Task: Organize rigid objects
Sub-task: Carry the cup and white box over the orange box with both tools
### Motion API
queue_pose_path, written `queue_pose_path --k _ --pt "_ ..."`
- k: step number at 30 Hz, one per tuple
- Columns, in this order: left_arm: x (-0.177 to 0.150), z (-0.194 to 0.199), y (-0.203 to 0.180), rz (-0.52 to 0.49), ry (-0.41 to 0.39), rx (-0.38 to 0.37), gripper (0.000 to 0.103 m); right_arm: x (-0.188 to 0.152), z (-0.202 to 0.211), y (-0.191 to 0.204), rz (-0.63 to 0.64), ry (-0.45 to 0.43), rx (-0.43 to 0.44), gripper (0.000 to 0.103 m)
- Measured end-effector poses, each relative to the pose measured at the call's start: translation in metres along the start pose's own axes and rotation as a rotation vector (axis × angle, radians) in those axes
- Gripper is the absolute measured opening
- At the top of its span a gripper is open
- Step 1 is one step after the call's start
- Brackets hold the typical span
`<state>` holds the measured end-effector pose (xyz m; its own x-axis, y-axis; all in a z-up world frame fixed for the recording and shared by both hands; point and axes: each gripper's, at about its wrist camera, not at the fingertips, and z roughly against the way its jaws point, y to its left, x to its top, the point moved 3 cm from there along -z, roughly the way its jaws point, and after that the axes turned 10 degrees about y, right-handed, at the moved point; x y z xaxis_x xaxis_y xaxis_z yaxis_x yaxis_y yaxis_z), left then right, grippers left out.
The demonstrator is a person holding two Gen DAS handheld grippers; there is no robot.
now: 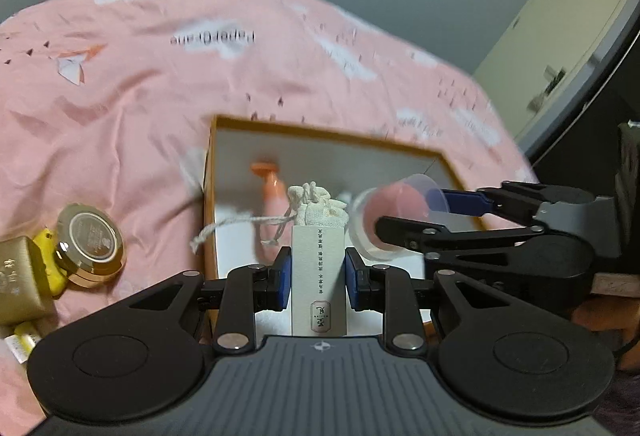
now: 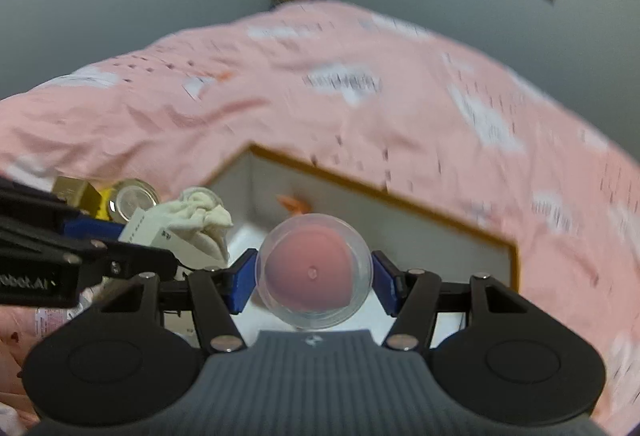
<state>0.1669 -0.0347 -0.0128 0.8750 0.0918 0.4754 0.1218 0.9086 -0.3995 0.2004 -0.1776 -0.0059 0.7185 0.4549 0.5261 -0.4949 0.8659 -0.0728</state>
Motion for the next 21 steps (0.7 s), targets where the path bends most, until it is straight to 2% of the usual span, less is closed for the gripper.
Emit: queue_pose_path --k 4,7,10,17,21 --pt "-0.001 -0.021 0.001 -0.055 0.057 0.064 0.03 -0.015 -0.024 -0.01 -0.034 0.078 -0.001 0.06" --pt "0.0 -0.032 -0.001 -0.094 0.14 0.098 0.03 -0.019 -0.034 -0.014 -0.051 0.103 0.019 0.06" --pt "-0.001 -0.042 -0.004 -0.134 0.174 0.142 0.03 -0.017 -0.042 -0.016 -0.056 0.115 0.04 0.06" --pt "-0.007 -0.054 -0.011 -0.221 0.209 0.258 0.03 -0.01 -0.054 -0.011 -0.026 0.134 0.055 0.06" --pt "-0.008 -0.054 -0.014 -0.227 0.207 0.271 0.032 -0.011 -0.057 -0.005 -0.017 0.143 0.063 0.06"
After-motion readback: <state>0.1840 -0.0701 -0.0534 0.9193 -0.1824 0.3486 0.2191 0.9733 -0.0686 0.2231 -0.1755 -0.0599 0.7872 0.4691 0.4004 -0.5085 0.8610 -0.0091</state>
